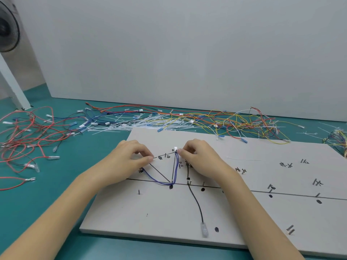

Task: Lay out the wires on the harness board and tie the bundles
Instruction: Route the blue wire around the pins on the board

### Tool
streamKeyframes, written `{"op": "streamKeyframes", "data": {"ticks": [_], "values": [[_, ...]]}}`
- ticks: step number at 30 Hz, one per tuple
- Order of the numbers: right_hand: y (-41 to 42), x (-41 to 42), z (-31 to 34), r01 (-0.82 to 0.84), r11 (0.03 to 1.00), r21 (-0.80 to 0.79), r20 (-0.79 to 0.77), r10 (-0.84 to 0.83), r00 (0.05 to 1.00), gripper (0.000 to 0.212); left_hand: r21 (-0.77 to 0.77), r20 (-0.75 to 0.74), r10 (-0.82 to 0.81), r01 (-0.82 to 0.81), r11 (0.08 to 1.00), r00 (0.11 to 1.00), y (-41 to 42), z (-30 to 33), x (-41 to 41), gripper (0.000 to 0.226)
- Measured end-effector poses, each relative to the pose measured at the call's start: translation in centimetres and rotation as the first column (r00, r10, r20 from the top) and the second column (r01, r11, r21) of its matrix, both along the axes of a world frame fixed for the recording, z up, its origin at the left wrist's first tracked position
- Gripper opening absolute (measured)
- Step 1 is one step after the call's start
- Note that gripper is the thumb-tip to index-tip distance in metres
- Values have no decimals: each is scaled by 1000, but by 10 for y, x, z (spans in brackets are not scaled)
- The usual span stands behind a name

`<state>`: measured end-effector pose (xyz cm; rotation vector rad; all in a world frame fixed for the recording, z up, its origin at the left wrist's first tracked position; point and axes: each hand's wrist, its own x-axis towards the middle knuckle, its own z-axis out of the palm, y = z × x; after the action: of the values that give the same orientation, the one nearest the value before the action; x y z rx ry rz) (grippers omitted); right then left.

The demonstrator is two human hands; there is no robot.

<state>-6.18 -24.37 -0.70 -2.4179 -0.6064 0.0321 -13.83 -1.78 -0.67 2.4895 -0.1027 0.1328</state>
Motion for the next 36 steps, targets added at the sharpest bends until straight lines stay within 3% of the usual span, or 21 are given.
{"op": "streamKeyframes", "data": {"ticks": [5,11,16,23,31,36], "values": [[1,-1,-1,5,1000,-4,14,-5,1000,35,-11,58,116,-116,993,992,-8,-5,17,23],[4,-1,-3,15,999,-36,47,-13,999,30,-63,-31,149,-151,987,988,-4,7,72,27],[4,-2,-4,25,999,-31,61,-23,998,25,19,-51,216,-215,976,975,-6,0,116,33],[4,-3,-5,25,998,-50,72,-21,997,24,104,41,259,-262,959,965,-9,-4,132,22],[4,-4,-3,21,998,-63,68,-17,998,20,-93,86,312,-304,948,946,-10,-11,133,11],[4,-5,-2,14,999,-50,67,-10,998,18,-311,46,381,-349,884,923,-7,-12,132,8]]}}
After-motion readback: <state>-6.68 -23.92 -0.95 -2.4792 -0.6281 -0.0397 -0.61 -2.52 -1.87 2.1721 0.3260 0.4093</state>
